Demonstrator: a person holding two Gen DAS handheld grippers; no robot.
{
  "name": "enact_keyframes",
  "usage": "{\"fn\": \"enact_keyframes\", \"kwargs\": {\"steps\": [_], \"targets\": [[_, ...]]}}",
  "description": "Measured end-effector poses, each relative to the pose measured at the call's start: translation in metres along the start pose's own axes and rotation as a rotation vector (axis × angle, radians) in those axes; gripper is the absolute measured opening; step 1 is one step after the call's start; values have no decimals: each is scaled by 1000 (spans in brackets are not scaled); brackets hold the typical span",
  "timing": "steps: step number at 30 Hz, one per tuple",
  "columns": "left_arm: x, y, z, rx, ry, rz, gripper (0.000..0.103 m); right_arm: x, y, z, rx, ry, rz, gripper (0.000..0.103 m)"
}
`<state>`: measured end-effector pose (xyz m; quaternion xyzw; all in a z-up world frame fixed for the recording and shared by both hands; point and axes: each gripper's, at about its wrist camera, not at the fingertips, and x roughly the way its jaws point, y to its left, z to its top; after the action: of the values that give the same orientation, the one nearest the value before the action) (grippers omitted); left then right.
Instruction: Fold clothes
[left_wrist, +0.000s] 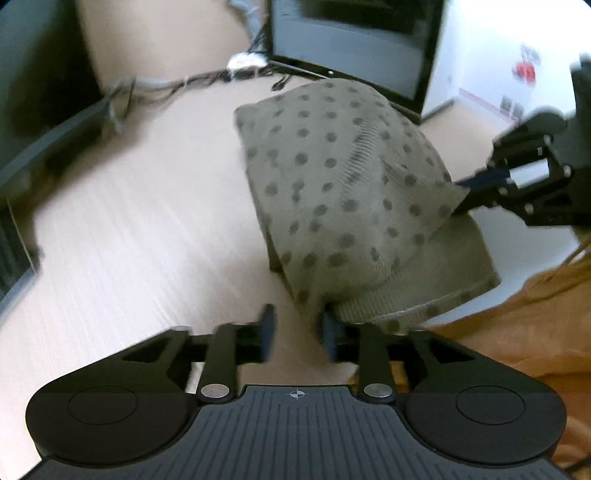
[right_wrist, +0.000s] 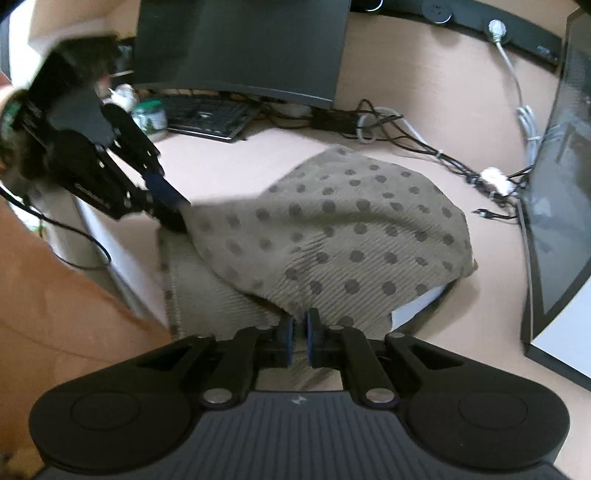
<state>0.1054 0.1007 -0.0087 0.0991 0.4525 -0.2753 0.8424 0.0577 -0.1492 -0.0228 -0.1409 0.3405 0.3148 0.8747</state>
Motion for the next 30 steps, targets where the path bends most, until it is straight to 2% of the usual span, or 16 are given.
{"fn": "enact_keyframes", "kwargs": {"steps": [2, 5, 7, 9, 10, 12, 13, 17, 21, 22, 24, 25, 26, 27, 28, 30], "targets": [[-8, 18, 6, -107, -43, -58, 63, -10, -6, 2, -3, -13, 29, 14], [-13, 37, 19, -251, -114, -141, 81, -21, -12, 4, 7, -37, 29, 38], [2, 47, 38, -337, -146, -203, 87, -22, -14, 6, 20, -43, 14, 44], [25, 48, 57, -387, -143, -226, 87, -18, -14, 6, 33, -37, 1, 48], [39, 45, 67, -386, -128, -229, 83, -15, -13, 6, 37, -30, -5, 49], [59, 37, 81, -335, -105, -219, 44, -14, -9, 4, 35, -12, -17, 52], [63, 32, 87, -301, -108, -197, 15, -15, -7, 2, 31, -1, -31, 52], [51, 45, 103, -244, -209, -42, 12, -26, 3, -5, 58, 4, -53, 52], [55, 72, 101, -248, -203, 184, 10, -24, 10, -10, 100, 0, -70, 52], [55, 78, 98, -276, -194, 182, 9, -20, 13, -9, 108, 4, -76, 52], [52, 87, 92, -321, -184, 156, 11, -10, 18, -7, 109, 18, -97, 52], [46, 85, 88, -308, -197, 100, 19, -5, 21, -6, 99, 20, -105, 52], [40, 79, 84, -275, -209, 54, 37, -1, 23, -4, 90, 19, -116, 49], [36, 70, 81, -237, -213, 22, 47, 1, 25, -1, 81, 9, -132, 22], [33, 61, 78, -203, -212, 2, 58, 3, 26, 1, 72, -2, -147, 8], [27, 47, 74, -154, -210, -29, 59, -1, 29, 8, 40, -31, -170, 4]]}}
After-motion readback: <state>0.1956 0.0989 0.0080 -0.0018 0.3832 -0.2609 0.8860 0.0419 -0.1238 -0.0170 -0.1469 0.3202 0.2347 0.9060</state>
